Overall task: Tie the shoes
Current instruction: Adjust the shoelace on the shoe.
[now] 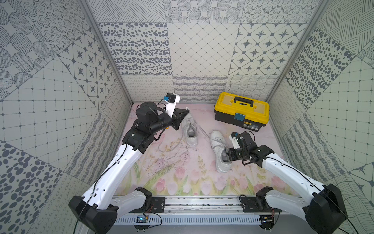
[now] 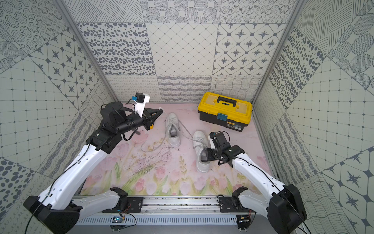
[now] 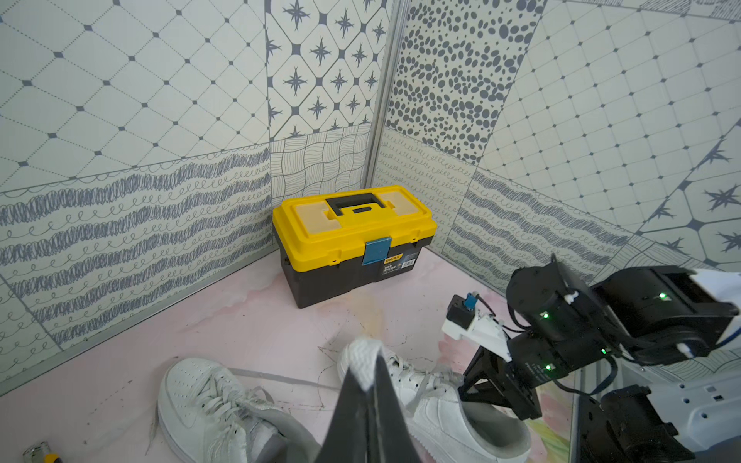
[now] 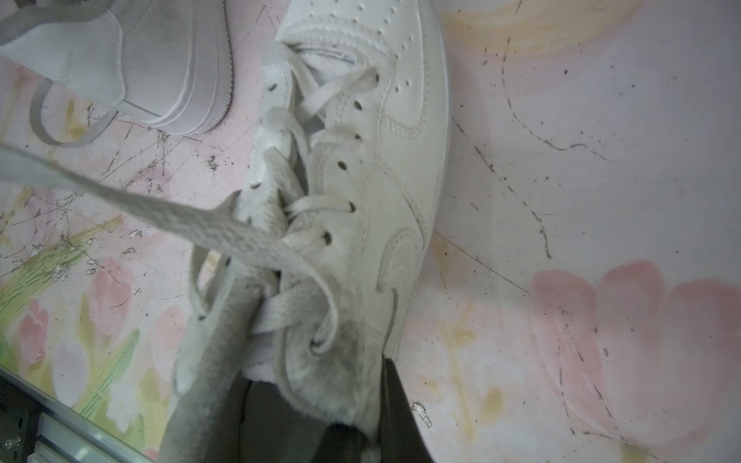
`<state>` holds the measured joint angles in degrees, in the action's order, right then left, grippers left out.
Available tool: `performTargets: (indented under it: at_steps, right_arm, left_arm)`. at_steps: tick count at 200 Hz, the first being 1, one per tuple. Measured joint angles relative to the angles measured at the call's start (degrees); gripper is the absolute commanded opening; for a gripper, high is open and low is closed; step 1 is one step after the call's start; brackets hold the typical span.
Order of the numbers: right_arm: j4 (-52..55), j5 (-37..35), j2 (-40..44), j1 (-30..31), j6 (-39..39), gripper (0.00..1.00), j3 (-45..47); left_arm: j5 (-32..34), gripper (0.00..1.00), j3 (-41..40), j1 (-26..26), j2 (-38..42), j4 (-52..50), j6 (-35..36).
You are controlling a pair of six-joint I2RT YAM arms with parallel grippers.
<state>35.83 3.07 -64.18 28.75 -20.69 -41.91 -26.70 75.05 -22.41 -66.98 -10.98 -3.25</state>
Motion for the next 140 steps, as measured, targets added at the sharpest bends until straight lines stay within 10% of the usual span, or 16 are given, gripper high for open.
performTargets:
  at_steps: [74,140]
  right_arm:
    - [1.22,-8.57,2.47,0.13,-2.91,0.02,2.69]
    - [-1.97,-1.57,5.38,0.26,1.31,0.83,2.99]
  left_arm:
    - [-3.13,0.0,4.83,-5.09,-4.94,0.11,-2.05]
    - [-4.74,0.0,7.65,-8.55,-8.63,0.2,-2.56]
